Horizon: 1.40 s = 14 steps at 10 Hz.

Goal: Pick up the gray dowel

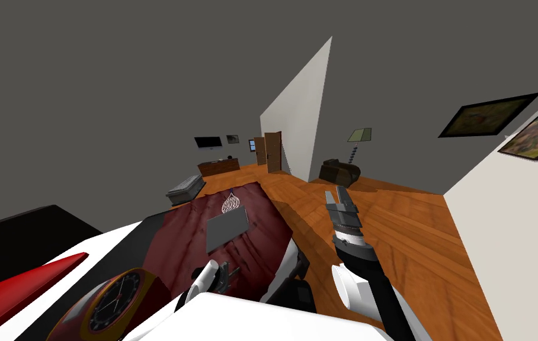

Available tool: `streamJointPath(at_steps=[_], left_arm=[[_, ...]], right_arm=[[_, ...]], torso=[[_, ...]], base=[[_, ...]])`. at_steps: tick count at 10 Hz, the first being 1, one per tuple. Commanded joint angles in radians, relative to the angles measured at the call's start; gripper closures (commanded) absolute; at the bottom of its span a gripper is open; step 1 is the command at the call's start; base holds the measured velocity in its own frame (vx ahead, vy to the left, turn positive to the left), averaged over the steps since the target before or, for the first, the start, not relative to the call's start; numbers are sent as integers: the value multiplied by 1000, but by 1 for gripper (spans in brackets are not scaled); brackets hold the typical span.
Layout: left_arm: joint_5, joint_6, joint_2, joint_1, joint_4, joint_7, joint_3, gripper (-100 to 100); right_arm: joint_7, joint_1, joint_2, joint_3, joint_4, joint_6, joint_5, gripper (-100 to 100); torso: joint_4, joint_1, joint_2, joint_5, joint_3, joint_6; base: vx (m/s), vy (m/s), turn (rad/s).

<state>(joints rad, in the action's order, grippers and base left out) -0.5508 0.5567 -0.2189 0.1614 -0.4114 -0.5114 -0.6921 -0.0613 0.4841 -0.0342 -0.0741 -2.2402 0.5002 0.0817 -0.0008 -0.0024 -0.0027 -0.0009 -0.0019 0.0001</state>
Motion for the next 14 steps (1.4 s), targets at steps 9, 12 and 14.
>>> streamJointPath(at_steps=[9, 12, 14], left_arm=[[-30, -1, -10, -2, 36, -162, -95, 100], [-30, -2, -10, -2, 36, -162, -95, 0], [-2, 2, 1, -2, 0, -91, -20, 100]], right_arm=[[0, 0, 0, 0, 0, 0, 0, 0], [0, 0, 0, 0, 0, 0, 0, 0], [0, 0, 0, 0, 0, 0, 0, 0]], torso=[[0, 6, 3, 2, 1, 0], [-1, 7, 2, 2, 1, 0], [0, 8, 4, 2, 2, 0]], base=[[11, -12, 14], [0, 0, 0], [-33, 38, -71]])
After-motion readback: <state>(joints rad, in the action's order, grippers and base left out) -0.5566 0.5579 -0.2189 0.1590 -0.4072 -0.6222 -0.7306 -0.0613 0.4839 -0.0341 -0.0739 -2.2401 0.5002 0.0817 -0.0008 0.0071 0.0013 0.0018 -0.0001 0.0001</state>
